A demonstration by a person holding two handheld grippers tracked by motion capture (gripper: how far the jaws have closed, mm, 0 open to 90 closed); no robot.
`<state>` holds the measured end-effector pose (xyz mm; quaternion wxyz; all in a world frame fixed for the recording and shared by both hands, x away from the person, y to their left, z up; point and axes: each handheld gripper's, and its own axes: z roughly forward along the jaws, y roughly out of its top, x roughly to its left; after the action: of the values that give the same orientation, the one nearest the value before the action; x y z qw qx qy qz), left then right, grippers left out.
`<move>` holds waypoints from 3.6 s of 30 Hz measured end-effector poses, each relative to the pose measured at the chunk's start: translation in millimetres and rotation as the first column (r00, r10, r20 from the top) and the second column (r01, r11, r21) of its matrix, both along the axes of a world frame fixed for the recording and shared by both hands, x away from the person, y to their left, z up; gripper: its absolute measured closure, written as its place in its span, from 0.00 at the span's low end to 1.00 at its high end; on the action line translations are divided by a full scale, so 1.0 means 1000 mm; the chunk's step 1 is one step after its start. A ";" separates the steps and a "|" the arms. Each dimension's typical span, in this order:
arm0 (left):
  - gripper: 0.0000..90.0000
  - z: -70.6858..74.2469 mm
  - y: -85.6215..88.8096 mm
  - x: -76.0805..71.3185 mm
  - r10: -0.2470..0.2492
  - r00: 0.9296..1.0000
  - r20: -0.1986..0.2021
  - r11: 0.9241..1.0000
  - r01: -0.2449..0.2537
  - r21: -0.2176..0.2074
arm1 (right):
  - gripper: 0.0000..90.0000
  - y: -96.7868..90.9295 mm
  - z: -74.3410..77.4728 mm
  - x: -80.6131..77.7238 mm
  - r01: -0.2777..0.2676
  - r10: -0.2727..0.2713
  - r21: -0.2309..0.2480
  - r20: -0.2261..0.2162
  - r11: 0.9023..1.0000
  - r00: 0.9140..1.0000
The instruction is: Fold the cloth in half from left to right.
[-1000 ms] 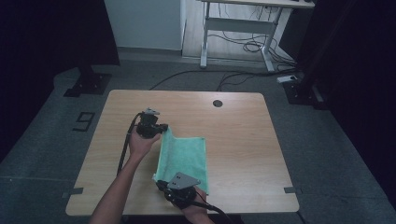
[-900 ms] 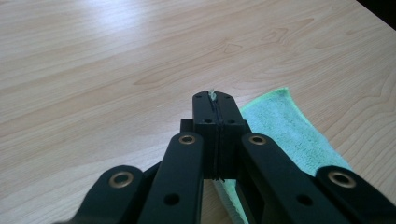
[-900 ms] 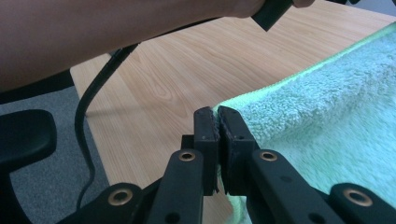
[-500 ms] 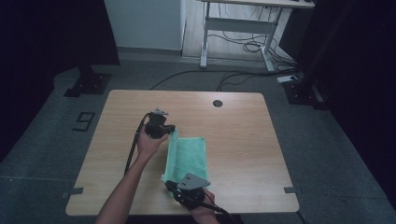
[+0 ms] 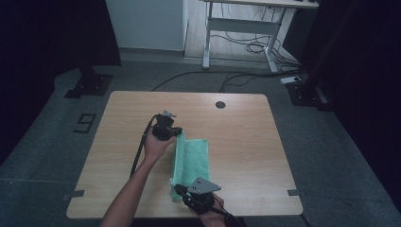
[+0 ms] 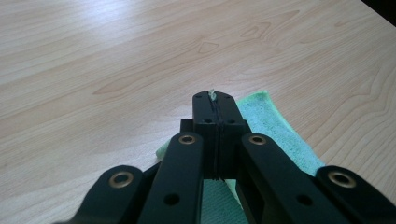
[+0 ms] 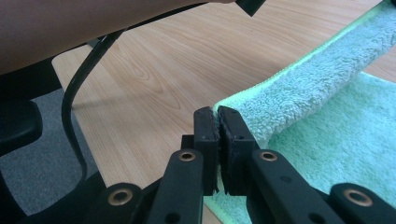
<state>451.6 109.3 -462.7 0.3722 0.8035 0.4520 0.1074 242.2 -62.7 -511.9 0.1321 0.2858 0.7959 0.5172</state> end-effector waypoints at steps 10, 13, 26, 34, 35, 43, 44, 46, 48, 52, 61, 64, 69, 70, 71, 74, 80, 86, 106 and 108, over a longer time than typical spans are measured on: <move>0.99 -0.004 -0.008 0.001 -0.009 1.000 -0.006 1.000 0.009 0.004 | 0.96 -0.007 0.000 -0.002 0.009 -0.009 0.007 -0.003 1.000 1.000; 0.99 -0.005 -0.008 0.001 -0.009 1.000 -0.008 1.000 0.009 0.005 | 0.96 -0.009 -0.001 -0.001 0.010 -0.010 0.015 -0.011 1.000 1.000; 0.99 -0.016 -0.012 0.005 -0.002 1.000 -0.030 1.000 0.002 0.000 | 0.96 -0.021 -0.004 0.000 0.038 -0.038 0.018 -0.019 0.999 0.999; 0.99 -0.017 -0.018 0.005 -0.007 1.000 -0.026 1.000 0.007 0.005 | 0.96 -0.027 -0.007 0.000 0.048 -0.047 0.019 -0.030 0.999 0.998; 0.99 -0.017 -0.018 0.005 -0.007 1.000 -0.026 1.000 0.007 0.005 | 0.96 -0.027 -0.007 0.000 0.048 -0.047 0.019 -0.030 0.999 0.998; 0.99 -0.021 -0.024 0.006 -0.017 0.999 -0.031 1.000 0.017 0.011 | 0.96 -0.028 -0.011 0.000 0.052 -0.052 0.008 -0.031 0.999 0.998; 0.99 -0.022 -0.025 0.006 -0.017 0.999 -0.031 1.000 0.017 0.012 | 0.96 -0.029 -0.011 0.000 0.052 -0.052 0.010 -0.035 0.999 0.998; 0.99 -0.023 -0.025 0.007 -0.017 0.999 -0.034 1.000 0.018 0.014 | 0.95 -0.031 -0.012 0.001 0.054 -0.054 0.014 -0.042 0.998 0.998; 0.99 -0.024 -0.026 0.007 -0.015 0.999 -0.034 1.000 0.015 0.013 | 0.95 -0.032 -0.012 0.001 0.058 -0.057 0.014 -0.042 0.998 0.997; 0.99 -0.025 -0.028 0.007 -0.017 0.999 -0.035 1.000 0.017 0.012 | 0.95 -0.035 -0.014 0.001 0.063 -0.062 0.011 -0.046 0.998 0.997; 0.99 -0.026 -0.034 0.007 -0.030 0.999 -0.035 0.999 0.031 0.019 | 0.95 -0.039 -0.018 0.000 0.068 -0.068 0.008 -0.057 0.998 0.996; 0.99 -0.027 -0.036 0.008 -0.029 0.999 -0.038 0.999 0.030 0.023 | 0.95 -0.040 -0.018 0.000 0.072 -0.072 0.009 -0.054 0.997 0.996; 0.99 -0.029 -0.041 0.008 -0.034 0.999 -0.043 0.999 0.035 0.025 | 0.95 -0.043 -0.018 0.000 0.076 -0.075 0.011 -0.057 0.997 0.996; 0.99 -0.030 -0.043 0.008 -0.037 0.998 -0.044 0.999 0.038 0.027 | 0.95 -0.043 -0.019 0.000 0.077 -0.076 0.010 -0.057 0.997 0.995; 0.99 -0.030 -0.044 0.009 -0.039 0.998 -0.044 0.999 0.040 0.029 | 0.95 -0.044 -0.019 0.000 0.076 -0.076 0.010 -0.059 0.997 0.995; 0.99 -0.032 -0.046 0.009 -0.041 0.998 -0.048 0.999 0.042 0.028 | 0.95 -0.045 -0.018 0.000 0.077 -0.076 0.013 -0.058 0.997 0.995; 0.99 -0.036 -0.050 0.014 -0.034 0.998 -0.053 0.999 0.036 0.034 | 0.95 -0.050 -0.020 0.001 0.092 -0.091 0.012 -0.065 0.996 0.994; 0.99 -0.036 -0.054 0.017 -0.035 0.998 -0.057 0.998 0.037 0.043 | 0.95 -0.055 -0.022 0.003 0.106 -0.104 0.012 -0.074 0.994 0.992; 0.98 -0.051 -0.071 0.024 -0.044 0.996 -0.080 0.996 0.050 0.077 | 0.94 -0.061 -0.034 0.008 0.130 -0.131 -0.017 -0.115 0.991 0.985; 0.98 -0.052 -0.072 0.024 -0.042 0.996 -0.080 0.996 0.048 0.080 | 0.94 -0.061 -0.035 0.008 0.132 -0.133 -0.019 -0.121 0.991 0.984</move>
<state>476.0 37.8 -514.5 0.3232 0.8317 0.4432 0.0859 250.2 -123.8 -546.7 0.1188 0.3685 0.7844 0.4845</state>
